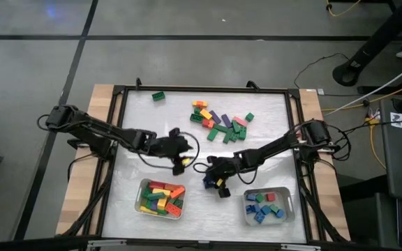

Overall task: Sort blocks by size
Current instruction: Put the square blue game piece into the gray bin

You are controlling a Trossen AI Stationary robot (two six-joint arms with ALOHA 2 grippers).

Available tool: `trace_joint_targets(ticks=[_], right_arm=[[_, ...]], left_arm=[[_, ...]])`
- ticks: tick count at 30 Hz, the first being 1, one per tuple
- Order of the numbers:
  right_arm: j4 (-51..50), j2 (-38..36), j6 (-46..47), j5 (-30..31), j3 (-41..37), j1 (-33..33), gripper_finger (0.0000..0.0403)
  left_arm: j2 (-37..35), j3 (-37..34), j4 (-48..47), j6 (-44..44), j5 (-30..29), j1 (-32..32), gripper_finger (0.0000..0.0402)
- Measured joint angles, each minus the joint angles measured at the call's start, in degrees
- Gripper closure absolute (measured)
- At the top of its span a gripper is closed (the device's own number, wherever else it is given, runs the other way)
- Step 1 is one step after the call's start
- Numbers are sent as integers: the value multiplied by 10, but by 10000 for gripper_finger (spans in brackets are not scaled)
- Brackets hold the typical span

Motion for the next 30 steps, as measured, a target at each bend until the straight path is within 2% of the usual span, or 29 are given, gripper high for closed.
trace_joint_targets(ticks=[5, 10, 14, 18, 21, 26, 30], right_arm=[[-38, -64, 0, -50, 0, 0, 269], [-116, -150, 1, -114, 0, 0, 247], [-190, -217, 42, -164, 1, 0, 255], [-270, -266, 114, -200, 1, 8, 266], [-316, -284, 153, -206, 1, 34, 260], [-390, -290, 156, -205, 1, 106, 251], [-417, -289, 189, -154, 1, 163, 254]], left_arm=[[0, 0, -45, 1, 0, 76, 233], [0, 0, -84, 5, -1, 172, 233], [0, 0, -71, 22, 10, 234, 233], [0, -3, -12, 63, 14, 270, 233], [7, -4, 32, 100, 41, 285, 233], [31, -4, 99, 125, 116, 301, 233], [55, -5, 133, 128, 148, 310, 233]])
